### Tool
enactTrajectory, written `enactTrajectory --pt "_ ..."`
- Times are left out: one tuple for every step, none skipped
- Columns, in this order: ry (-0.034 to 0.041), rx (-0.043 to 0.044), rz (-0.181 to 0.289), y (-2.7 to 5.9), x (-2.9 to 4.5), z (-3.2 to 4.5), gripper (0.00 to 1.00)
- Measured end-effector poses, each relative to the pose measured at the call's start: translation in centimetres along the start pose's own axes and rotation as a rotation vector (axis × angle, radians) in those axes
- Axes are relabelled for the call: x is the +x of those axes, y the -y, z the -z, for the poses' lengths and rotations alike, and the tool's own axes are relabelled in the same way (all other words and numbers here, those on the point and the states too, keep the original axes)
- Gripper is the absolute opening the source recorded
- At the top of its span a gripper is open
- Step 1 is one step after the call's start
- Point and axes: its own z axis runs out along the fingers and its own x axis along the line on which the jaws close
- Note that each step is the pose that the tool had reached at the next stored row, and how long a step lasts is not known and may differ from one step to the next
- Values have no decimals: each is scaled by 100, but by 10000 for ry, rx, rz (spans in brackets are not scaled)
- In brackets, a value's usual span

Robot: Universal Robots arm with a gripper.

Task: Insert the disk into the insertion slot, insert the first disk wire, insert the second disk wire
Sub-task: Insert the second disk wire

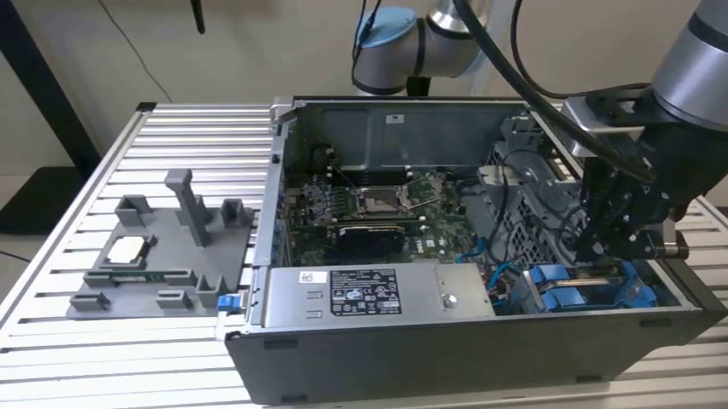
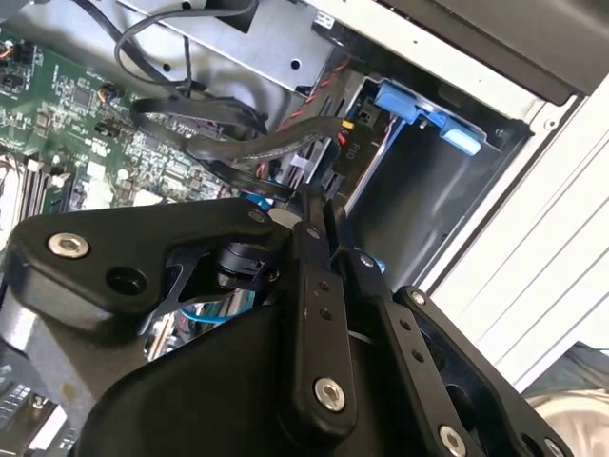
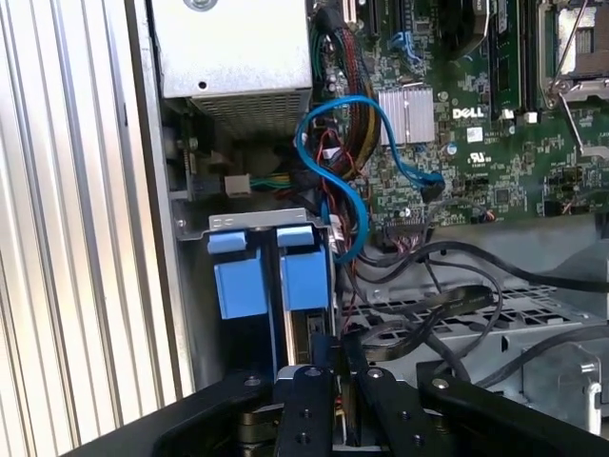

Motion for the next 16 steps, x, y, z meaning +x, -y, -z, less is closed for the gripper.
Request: enactTrajectory --pt "0 0 0 12 5 -3 16" --pt "-2 0 1 23 12 -6 16" --pt "-1 0 0 30 16 -11 16" --pt "0 0 0 36 18 -17 16" --pt "2 4 0 39 19 -24 16" --pt "-1 9 -1 41 20 -28 16" --pt "-1 14 1 43 20 -34 16" --pt "1 19 2 46 20 -41 16" --pt "1 25 1 47 21 -47 16" --pt "1 30 2 49 21 -54 16" --pt "2 36 3 51 21 -60 16" --pt "3 41 3 53 21 -65 16" --pt "3 44 4 57 21 -69 16" --pt "2 45 4 62 21 -73 16" --pt "3 47 3 67 21 -78 16" --pt "2 48 3 71 20 -81 16"
